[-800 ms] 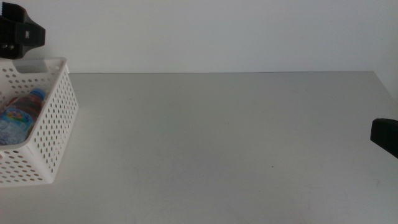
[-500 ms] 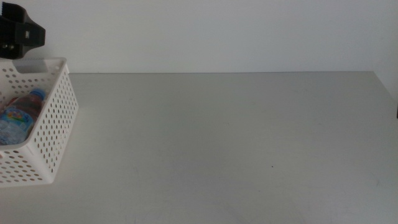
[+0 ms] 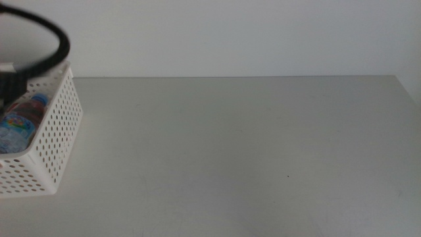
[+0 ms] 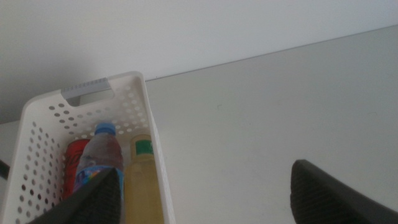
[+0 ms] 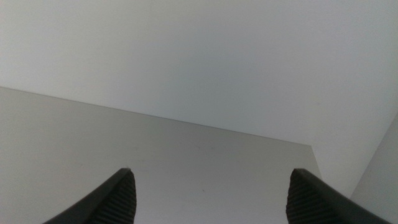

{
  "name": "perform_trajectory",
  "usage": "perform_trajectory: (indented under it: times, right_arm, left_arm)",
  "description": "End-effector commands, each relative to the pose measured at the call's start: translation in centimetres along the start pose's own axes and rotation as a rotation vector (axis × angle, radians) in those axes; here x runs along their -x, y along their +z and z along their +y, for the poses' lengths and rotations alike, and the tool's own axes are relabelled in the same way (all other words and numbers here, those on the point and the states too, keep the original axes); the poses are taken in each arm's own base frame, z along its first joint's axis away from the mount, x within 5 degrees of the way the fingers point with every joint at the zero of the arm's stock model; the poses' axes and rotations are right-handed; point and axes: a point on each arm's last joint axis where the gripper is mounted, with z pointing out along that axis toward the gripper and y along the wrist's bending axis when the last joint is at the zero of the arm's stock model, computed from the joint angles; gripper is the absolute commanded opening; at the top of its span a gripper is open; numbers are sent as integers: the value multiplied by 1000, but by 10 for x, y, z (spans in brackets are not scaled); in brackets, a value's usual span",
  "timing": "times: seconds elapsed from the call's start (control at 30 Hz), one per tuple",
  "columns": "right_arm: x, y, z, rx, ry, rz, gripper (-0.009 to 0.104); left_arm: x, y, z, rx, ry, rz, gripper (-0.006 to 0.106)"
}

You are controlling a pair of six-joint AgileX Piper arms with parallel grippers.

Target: Use arms to grab the bottles and put them into the dustbin to the left of the table.

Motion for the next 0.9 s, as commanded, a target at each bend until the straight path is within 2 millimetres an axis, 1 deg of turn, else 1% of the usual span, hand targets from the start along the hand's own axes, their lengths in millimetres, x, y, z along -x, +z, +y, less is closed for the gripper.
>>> perform_trajectory:
  times: [0.0, 0.13, 0.23, 0.37, 0.5, 0.6, 0.7, 0.87]
  right_arm:
    - [-1, -7, -1, -28, -27, -107, 61]
    - [-28, -11, 3, -25, -27, -92, 61]
    - [-41, -12, 4, -25, -27, -87, 61]
    - [-46, -12, 5, -25, -27, -85, 61]
    - [-45, -12, 5, -28, -27, -109, 61]
    - [-48, -13, 5, -28, -27, -112, 61]
    - [-57, -10, 6, -35, -26, -88, 61]
    - [-72, -10, 5, -74, -23, -73, 61]
  left_arm:
    - [-6, -19, -2, 11, -11, -130, 94]
    - [-43, -36, -8, 14, -11, -154, 94]
    - [-67, -41, -11, 15, -9, -155, 94]
    - [-94, -40, -15, 14, -9, -140, 94]
    - [-118, -27, -17, 5, -15, -79, 94]
    - [-131, -23, -18, 12, -16, -102, 94]
    - [-137, -21, -18, 32, -21, -172, 94]
    - [-145, -26, -18, 68, -20, -359, 94]
